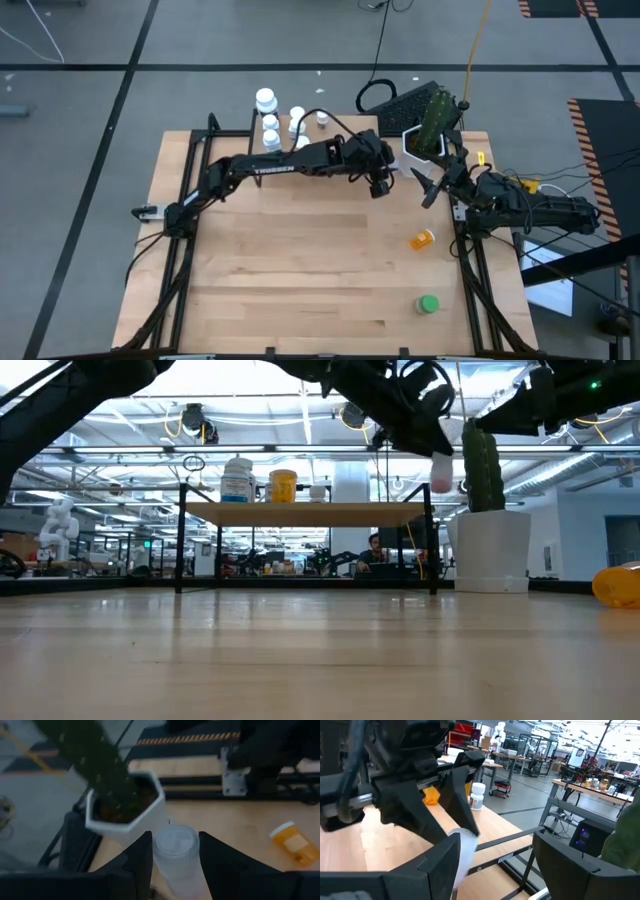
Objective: Pick and place medicine bottles onto shelf by color
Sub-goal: Put the white pill bottle on the shelf
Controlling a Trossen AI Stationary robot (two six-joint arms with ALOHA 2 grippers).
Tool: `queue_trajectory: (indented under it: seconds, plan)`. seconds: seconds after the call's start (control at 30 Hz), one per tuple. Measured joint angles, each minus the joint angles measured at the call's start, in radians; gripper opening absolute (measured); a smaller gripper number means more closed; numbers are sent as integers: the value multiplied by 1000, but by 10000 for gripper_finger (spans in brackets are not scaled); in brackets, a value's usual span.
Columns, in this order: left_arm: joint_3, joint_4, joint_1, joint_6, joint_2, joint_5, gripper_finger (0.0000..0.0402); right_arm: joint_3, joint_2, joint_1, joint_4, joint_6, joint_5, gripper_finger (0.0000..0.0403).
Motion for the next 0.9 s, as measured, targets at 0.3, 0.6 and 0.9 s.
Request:
queue_trajectory:
  seconds: [0.3,0.6,0.9]
  plan:
    - [0,-93,9,-49,-41,-74,149,0,-6,0,-18,0,1,242]
    - [-2,-167,24,-100,-65,-206,149,0,-6,0,-45,12,0,242]
    - [-112,-200,41,-160,-160,-338,149,0,-6,0,-68,27,0,242]
